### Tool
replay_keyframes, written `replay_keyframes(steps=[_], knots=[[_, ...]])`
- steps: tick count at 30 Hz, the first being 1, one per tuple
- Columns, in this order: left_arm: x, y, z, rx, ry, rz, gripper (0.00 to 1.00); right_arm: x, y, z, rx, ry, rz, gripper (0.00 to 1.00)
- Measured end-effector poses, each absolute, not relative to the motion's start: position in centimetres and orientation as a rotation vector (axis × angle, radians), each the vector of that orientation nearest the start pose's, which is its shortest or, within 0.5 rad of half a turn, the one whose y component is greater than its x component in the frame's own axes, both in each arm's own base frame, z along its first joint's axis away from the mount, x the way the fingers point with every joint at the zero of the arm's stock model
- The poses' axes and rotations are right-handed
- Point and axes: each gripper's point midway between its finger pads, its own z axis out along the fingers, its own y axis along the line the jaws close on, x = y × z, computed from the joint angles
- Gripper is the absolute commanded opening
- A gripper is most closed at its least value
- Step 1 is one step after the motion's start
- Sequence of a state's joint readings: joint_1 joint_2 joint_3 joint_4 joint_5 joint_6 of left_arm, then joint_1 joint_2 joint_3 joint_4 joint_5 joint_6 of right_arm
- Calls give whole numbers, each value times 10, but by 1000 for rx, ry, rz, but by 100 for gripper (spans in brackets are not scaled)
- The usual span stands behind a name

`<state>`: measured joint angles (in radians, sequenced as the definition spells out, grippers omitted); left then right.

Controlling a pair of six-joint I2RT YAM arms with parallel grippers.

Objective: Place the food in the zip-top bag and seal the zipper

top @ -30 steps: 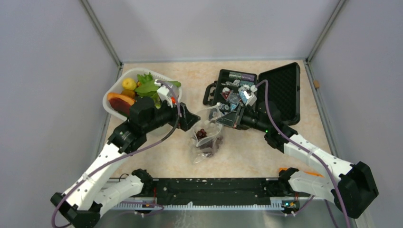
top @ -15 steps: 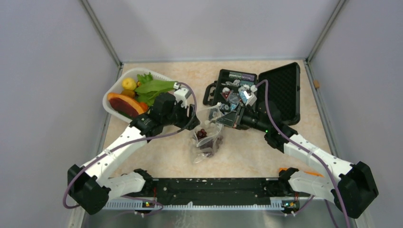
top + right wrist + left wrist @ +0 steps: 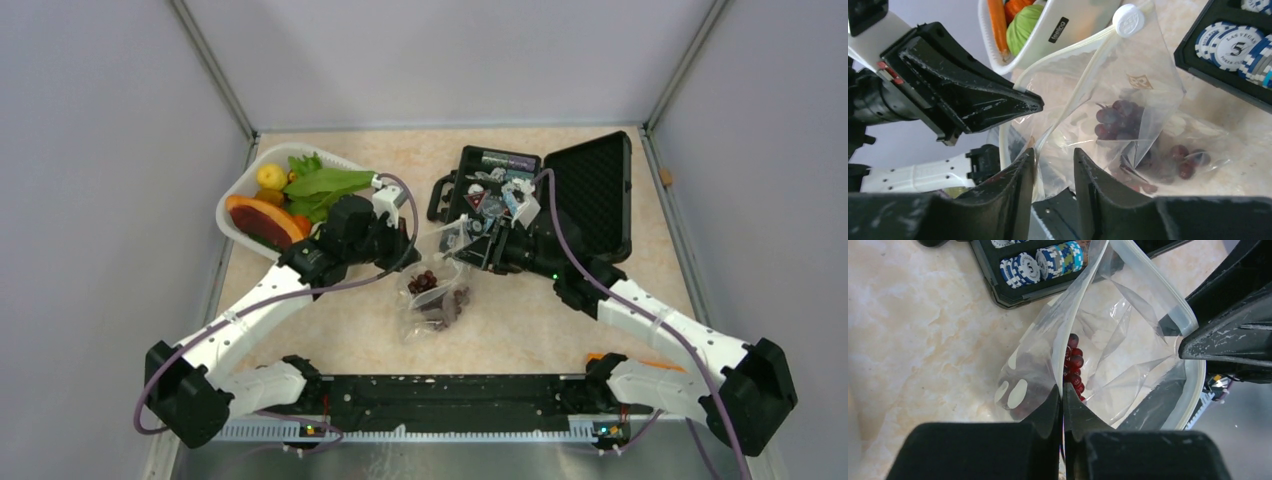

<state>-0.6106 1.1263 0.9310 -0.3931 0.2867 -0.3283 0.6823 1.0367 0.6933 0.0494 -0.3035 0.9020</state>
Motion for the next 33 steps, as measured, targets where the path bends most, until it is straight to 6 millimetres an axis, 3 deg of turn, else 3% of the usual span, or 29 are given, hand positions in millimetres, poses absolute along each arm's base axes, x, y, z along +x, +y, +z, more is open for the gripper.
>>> replay_keyframes(steps=[2, 7, 12, 15, 21, 29, 33], knots=[[236, -245, 200, 476, 2201, -857, 0, 218, 287, 224, -20, 2113, 1261, 48], [228, -247, 215, 433, 2170, -900, 0, 209, 293, 237, -70, 2129, 1162, 46], [225, -244, 233, 367, 2123, -907, 0, 200, 290, 224, -66, 2190, 1065, 46], [224, -242, 241, 326, 2104, -901, 0, 191, 293, 226, -90, 2207, 1030, 37], [219, -245, 246, 306, 2102, -877, 0, 183, 291, 242, -105, 2195, 945, 0], [209, -254, 263, 318, 2080, -871, 0, 193, 269, 240, -94, 2229, 719, 0], [208, -255, 276, 313, 2060, -852, 0, 194, 260, 250, -123, 2223, 592, 0]])
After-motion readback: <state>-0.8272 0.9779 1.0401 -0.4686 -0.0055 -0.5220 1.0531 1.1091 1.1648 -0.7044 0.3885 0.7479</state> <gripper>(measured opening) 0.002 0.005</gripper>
